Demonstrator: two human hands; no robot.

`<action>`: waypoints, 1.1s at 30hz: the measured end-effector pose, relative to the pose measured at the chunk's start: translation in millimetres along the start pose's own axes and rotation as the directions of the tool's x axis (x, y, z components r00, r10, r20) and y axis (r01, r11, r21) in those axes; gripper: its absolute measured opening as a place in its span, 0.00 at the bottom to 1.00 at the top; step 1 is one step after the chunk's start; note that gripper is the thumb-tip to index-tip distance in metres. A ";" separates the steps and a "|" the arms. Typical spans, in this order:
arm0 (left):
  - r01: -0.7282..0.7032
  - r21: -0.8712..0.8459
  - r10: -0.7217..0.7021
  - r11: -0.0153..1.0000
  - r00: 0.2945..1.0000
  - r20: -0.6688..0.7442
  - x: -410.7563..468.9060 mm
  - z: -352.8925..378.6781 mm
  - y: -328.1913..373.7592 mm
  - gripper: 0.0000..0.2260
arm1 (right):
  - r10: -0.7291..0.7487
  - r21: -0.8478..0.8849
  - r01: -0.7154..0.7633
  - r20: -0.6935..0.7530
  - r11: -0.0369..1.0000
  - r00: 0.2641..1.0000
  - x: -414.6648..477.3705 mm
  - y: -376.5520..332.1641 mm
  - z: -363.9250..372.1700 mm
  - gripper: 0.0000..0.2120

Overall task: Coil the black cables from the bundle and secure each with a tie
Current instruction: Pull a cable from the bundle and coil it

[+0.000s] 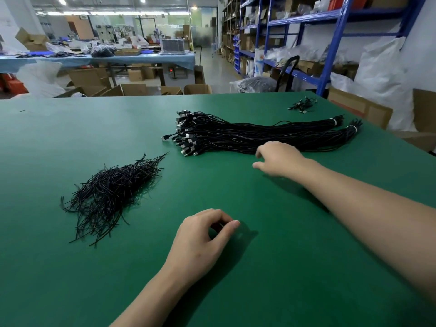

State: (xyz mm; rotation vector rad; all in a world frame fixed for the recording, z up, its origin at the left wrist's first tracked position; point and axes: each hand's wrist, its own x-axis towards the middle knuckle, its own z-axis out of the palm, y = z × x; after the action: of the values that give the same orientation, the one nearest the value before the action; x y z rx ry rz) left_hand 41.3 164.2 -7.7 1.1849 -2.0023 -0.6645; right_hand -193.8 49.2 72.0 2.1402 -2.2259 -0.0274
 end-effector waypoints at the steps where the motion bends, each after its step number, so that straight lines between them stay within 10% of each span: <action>1: -0.004 -0.009 0.004 1.000 1.000 0.001 -0.1 -0.4 -0.2 0.09 | -0.007 0.026 0.007 -0.003 1.000 1.000 10.2 -7.9 5.7 0.20; 10: -0.023 -0.061 0.025 0.998 0.999 0.040 1.5 -0.2 -2.0 0.08 | -0.147 0.208 0.158 -0.067 0.965 0.987 85.0 -66.8 46.2 0.24; 21: -0.029 -0.105 0.035 0.994 0.998 0.052 3.4 -2.4 -2.5 0.09 | 0.014 0.230 0.028 -0.181 0.973 0.983 125.7 -90.0 50.5 0.11; 33: 0.023 -0.167 -0.014 0.986 0.998 0.057 7.0 -3.9 -4.0 0.07 | 0.131 0.742 0.147 -0.302 0.654 0.944 142.6 -80.9 -21.5 0.05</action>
State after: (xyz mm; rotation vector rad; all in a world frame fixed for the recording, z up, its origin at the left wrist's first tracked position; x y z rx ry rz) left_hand 44.2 155.9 -6.0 1.0961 -1.9407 -0.8664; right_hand -117.4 -96.0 93.2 2.2022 -2.2197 1.4123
